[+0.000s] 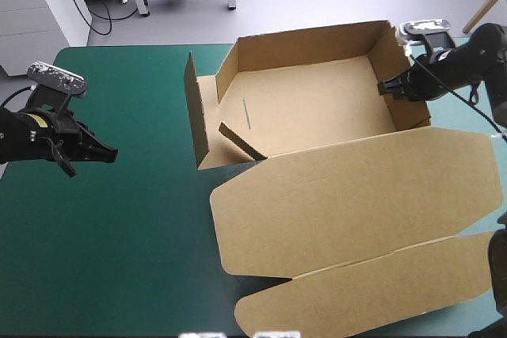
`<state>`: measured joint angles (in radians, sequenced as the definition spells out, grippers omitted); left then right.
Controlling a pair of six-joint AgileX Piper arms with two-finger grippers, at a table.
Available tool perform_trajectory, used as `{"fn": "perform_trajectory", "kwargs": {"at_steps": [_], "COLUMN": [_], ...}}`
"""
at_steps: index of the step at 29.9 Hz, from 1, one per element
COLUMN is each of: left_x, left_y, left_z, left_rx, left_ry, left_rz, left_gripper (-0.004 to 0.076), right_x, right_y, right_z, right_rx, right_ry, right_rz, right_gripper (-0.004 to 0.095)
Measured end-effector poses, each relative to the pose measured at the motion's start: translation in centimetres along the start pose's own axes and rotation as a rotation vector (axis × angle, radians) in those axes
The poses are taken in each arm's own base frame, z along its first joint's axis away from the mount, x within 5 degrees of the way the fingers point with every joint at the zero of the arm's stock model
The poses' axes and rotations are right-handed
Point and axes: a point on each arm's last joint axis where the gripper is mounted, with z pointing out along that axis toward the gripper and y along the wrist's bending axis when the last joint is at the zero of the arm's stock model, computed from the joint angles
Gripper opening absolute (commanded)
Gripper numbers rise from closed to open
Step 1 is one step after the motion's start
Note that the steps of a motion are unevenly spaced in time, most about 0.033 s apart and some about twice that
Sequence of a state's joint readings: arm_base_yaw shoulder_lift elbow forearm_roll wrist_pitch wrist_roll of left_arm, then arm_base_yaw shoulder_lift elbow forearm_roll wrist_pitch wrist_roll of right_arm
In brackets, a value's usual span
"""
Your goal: Fold the box
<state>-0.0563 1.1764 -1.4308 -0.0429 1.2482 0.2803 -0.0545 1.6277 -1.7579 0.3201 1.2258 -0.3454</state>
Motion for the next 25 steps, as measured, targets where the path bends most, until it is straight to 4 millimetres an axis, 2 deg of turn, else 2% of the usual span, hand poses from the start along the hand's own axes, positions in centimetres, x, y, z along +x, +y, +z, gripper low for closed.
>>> {"fn": "perform_trajectory", "kwargs": {"at_steps": [5,11,16,25], "left_x": [-0.1,1.2,3.4,6.2], "left_y": [-0.1,0.0,0.1,-2.2], "left_z": [1.1,4.9,8.5,13.9], "left_rx": [0.022,0.062,0.157,0.429], "left_ry": [0.029,0.104,0.100,0.021], "left_rz": [-0.019,-0.062,-0.130,-0.273], "left_gripper": [-0.0008,0.0010,0.0014,0.0014], "right_x": [0.7,1.5,1.7,1.5], "right_y": [0.0,0.6,1.1,1.5], "right_z": [-4.4,-7.9,-8.7,-8.8], "right_rx": [0.045,0.080,0.072,0.020], "right_ry": [-0.085,-0.152,-0.177,-0.200], "right_rz": [-0.027,-0.046,-0.051,-0.042], "right_gripper": [-0.0020,-0.0020,-0.0019,-0.0019]}}
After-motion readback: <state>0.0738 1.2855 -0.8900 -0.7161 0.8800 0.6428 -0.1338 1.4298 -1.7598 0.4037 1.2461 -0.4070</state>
